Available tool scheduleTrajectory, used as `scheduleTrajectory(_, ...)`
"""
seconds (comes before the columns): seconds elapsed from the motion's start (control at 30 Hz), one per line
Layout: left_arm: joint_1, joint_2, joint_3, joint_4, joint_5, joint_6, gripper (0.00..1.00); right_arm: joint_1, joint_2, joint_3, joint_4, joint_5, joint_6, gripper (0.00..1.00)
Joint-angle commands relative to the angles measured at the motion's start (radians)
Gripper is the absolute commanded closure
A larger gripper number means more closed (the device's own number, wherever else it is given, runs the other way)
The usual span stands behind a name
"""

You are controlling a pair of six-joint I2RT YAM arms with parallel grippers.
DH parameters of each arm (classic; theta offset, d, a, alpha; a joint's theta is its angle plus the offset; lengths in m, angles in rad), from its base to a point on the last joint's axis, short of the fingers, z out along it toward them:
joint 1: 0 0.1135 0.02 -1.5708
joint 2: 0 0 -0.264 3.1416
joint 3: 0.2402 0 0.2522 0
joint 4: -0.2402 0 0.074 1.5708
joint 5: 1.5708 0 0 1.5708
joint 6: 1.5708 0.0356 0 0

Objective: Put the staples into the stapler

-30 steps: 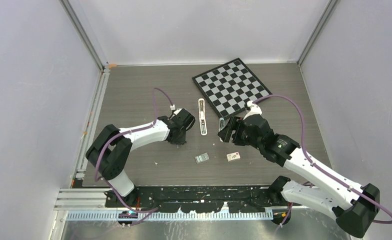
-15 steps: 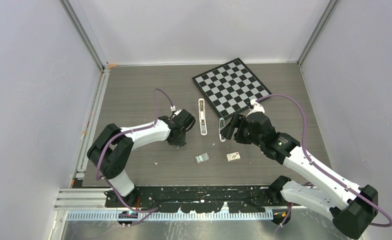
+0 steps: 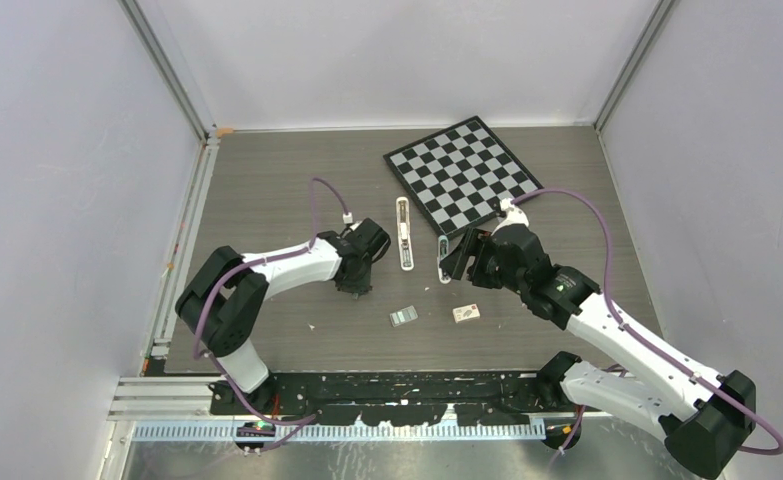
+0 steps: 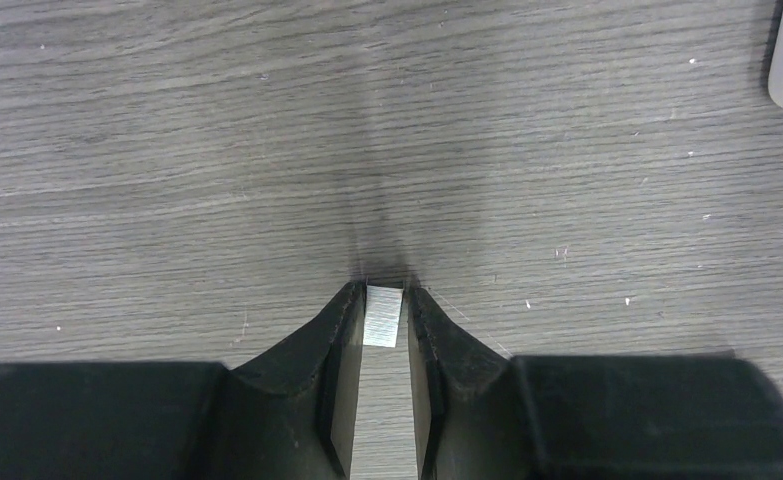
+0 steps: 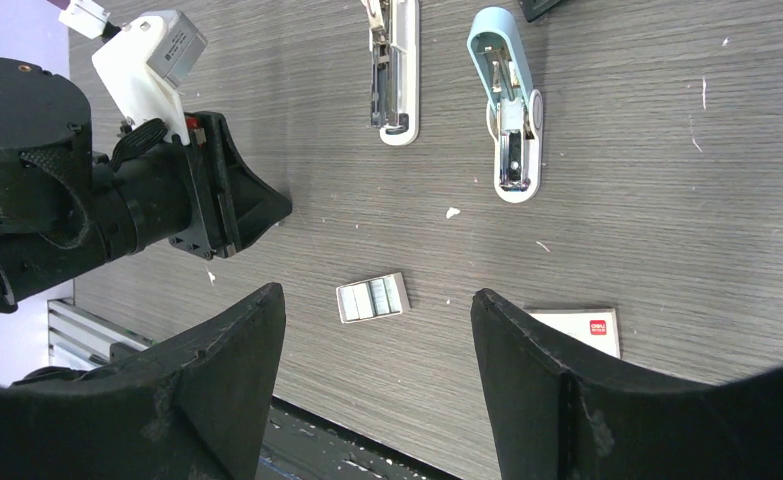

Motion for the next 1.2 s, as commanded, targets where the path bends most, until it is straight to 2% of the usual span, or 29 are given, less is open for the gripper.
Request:
scheduleTrajectory(0.0,0.010,0.013,0.024,-0.004,0.011,0.014,0.75,-0.005,-0.037,-0.007,0.014,0.004,0.007,0.27)
scheduleTrajectory(0.43,0.022,0.014,0.059,-0.015,0.007,0.026,0.81,-0.007,-0.059,-0.023,0.013,0.008,0.011,0.27)
scheduleTrajectory(0.77,0.019,0.015,0.245,0.012,0.035,-0.031,0.84,-0.075,0.076,-0.062,0.089,-0.013,-0.002,0.28)
scheduleTrajectory(1.17,-0.013,0.113,0.372,0.130,0.034,-0.119,0.86,-0.087,0.079,-0.078,0.079,-0.035,-0.001,0.28)
